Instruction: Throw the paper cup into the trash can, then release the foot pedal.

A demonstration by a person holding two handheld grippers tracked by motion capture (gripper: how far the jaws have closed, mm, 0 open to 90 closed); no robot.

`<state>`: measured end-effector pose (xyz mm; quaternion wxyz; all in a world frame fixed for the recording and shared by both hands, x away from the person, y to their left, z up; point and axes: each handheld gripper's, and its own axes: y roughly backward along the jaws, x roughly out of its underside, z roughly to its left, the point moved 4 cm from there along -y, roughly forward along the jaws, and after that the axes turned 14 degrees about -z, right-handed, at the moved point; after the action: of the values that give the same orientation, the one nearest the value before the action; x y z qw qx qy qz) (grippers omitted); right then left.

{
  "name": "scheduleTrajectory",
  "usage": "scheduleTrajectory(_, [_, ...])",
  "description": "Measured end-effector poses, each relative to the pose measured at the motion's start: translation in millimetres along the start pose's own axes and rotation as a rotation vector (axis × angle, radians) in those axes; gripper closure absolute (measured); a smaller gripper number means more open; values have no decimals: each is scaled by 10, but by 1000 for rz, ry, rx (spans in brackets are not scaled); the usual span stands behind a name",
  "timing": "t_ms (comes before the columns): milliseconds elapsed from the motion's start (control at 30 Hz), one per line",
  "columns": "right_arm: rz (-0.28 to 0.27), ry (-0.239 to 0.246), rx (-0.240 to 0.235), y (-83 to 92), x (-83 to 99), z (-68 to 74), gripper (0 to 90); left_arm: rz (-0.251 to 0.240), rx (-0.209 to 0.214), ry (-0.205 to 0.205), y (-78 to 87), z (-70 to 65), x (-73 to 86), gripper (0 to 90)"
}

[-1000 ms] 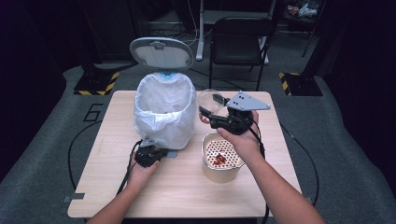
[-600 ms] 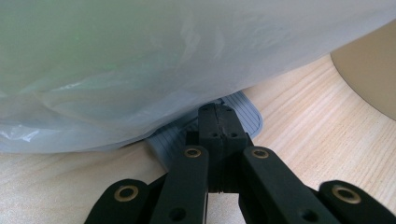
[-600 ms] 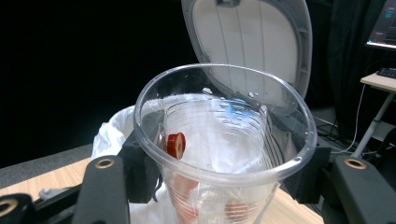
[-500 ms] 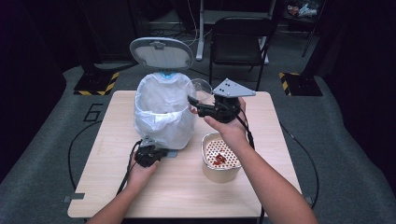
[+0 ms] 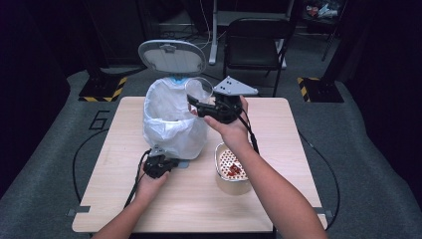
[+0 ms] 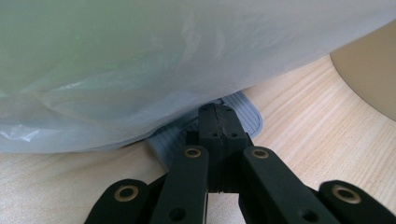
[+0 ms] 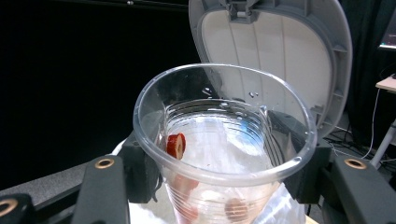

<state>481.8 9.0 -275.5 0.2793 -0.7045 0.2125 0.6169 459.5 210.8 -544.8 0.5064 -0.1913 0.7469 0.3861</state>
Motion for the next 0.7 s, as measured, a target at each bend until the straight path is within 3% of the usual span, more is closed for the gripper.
scheduleTrajectory(467, [-1,-20,28,-339,56,0,386,4,-1,-5,3,8,1,900])
scheduleTrajectory(533, [-2,-17,36,-403,80,16,385,2,1,1,1,10,1,900])
scheduleTrajectory(567, [-1,-21,36,-422,88,21,385,1,7,25,-3,-7,5,900])
scheduleTrajectory(700, [0,-9,41,-503,122,28,383,2,-2,-8,1,5,1,900])
